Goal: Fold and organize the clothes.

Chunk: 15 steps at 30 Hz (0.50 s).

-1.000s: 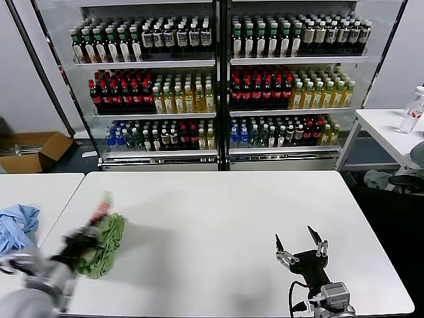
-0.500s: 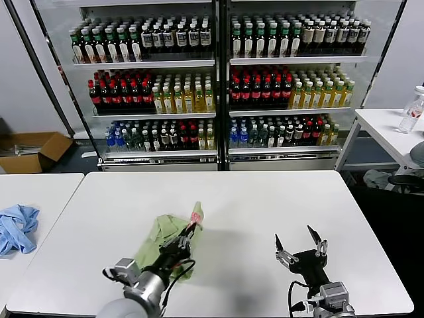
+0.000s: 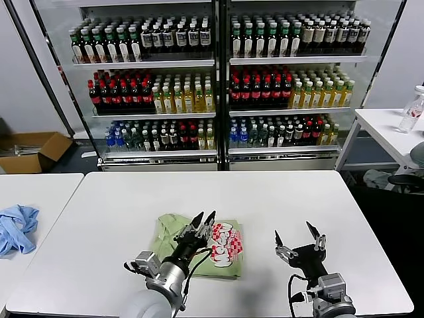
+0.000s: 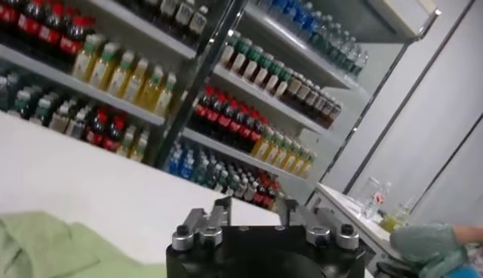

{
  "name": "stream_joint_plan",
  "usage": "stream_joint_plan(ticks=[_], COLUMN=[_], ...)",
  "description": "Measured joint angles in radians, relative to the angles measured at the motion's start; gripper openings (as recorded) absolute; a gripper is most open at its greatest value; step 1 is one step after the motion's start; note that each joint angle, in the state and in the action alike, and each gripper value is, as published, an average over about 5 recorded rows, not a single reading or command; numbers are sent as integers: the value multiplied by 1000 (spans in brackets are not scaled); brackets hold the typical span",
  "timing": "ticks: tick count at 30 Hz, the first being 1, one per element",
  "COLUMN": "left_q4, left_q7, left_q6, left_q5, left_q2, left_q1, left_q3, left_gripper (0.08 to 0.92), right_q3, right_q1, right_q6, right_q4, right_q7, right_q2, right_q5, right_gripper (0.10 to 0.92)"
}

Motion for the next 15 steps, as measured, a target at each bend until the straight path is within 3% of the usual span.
stream_joint_plan(ticks=[10,15], left_q4=[-13,-12], left_q7=[92,115], left_q6=[-102,-124], left_q5=[216,290], left_q2=[89,109], left_q1=[68,98], left_q3=[-147,-200], left_gripper=[758,819], right_q3=[-120,-198], right_q1=[87,149], right_q6=[-58,-83], right_q4=[-87,-153], right_q7=[39,63], right_q2=[29,55], right_q5=[144,213], right_gripper=[823,822])
